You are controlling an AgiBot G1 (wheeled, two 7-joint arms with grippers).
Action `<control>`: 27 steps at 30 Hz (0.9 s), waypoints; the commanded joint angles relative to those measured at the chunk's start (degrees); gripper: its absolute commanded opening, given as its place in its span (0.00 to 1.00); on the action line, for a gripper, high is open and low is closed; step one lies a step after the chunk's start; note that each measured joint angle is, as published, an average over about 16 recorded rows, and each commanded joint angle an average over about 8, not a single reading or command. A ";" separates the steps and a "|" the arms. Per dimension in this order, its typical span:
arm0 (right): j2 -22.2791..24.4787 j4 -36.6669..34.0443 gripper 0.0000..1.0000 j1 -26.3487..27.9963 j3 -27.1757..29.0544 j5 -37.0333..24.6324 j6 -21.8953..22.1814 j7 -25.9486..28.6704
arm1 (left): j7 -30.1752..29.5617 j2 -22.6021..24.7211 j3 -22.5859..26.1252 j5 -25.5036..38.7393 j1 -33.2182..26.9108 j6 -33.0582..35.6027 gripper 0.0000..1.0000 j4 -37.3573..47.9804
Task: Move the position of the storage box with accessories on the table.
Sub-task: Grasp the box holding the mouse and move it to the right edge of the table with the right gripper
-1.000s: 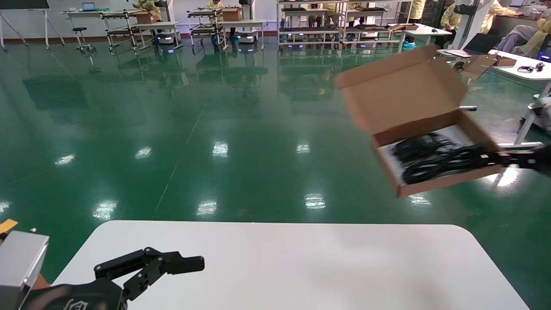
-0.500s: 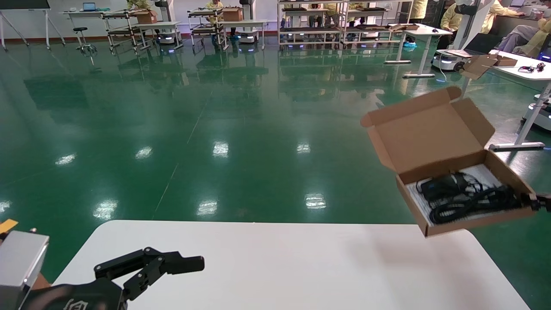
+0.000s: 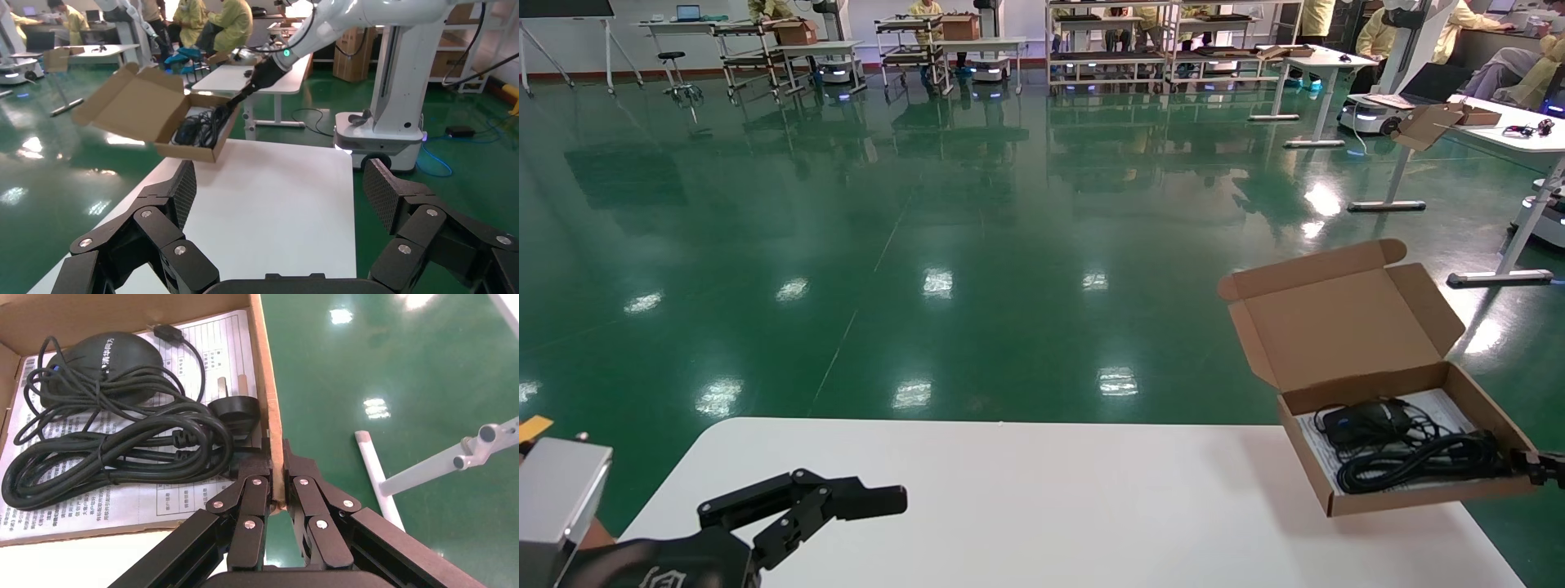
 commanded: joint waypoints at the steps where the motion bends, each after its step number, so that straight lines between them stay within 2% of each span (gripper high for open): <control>1: 0.04 0.13 0.00 -1.04 0.35 0.49 0.50 -0.11 | 0.00 0.00 0.00 0.00 0.00 0.00 1.00 0.00; 12: -0.43 0.53 0.00 -6.26 1.67 2.37 1.89 -0.84 | 0.00 0.00 0.00 0.00 0.00 0.00 1.00 0.00; 27: 0.64 0.52 0.00 -10.26 2.95 4.19 3.59 -2.01 | 0.00 0.00 0.00 0.00 0.00 0.00 1.00 0.00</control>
